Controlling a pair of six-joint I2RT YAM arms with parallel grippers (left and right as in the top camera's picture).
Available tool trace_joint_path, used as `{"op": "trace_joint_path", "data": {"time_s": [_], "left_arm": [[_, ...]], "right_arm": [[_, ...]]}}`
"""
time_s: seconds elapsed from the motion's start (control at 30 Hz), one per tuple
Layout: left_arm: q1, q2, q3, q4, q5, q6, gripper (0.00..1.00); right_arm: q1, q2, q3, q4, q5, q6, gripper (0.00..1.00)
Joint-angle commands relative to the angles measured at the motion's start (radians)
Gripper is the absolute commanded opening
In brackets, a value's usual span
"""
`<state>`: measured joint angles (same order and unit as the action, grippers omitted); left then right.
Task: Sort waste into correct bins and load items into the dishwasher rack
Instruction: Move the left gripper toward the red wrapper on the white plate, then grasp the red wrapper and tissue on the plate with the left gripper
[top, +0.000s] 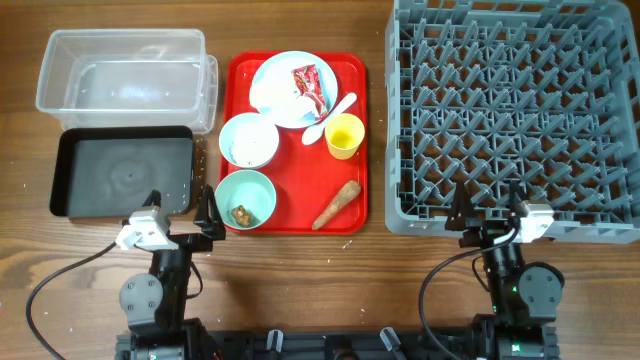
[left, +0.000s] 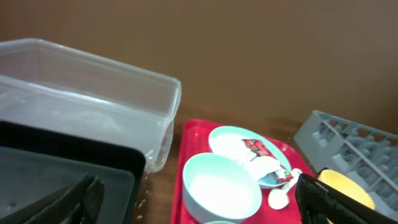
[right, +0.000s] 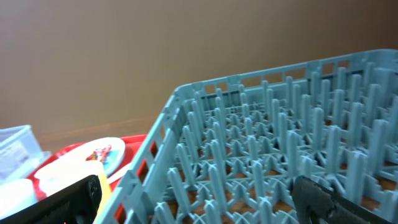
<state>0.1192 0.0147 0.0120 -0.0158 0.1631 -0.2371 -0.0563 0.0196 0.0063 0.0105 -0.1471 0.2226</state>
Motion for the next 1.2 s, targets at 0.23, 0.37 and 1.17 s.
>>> {"op": "trace_joint_path", "data": {"time_s": [0.23,0.37,1.17], "left_arm": [[-0.004,0.044,0.117,0.052,0.117,0.055,1.00],[-0.004,0.208,0.278,0.042,0.161,0.077,1.00],[-0.351,1.781,1.823,-0.763,-0.023,0.243,1.00]], "right_arm": [[-0.004,0.012,0.138,0.052,-0.234,-0.016,1.00],[-0.004,0.079,0.281,-0.014,-0.248,-0.040,1.00],[-0.004,0.934,1.083,-0.829,-0.259,-0.062,1.00]]}}
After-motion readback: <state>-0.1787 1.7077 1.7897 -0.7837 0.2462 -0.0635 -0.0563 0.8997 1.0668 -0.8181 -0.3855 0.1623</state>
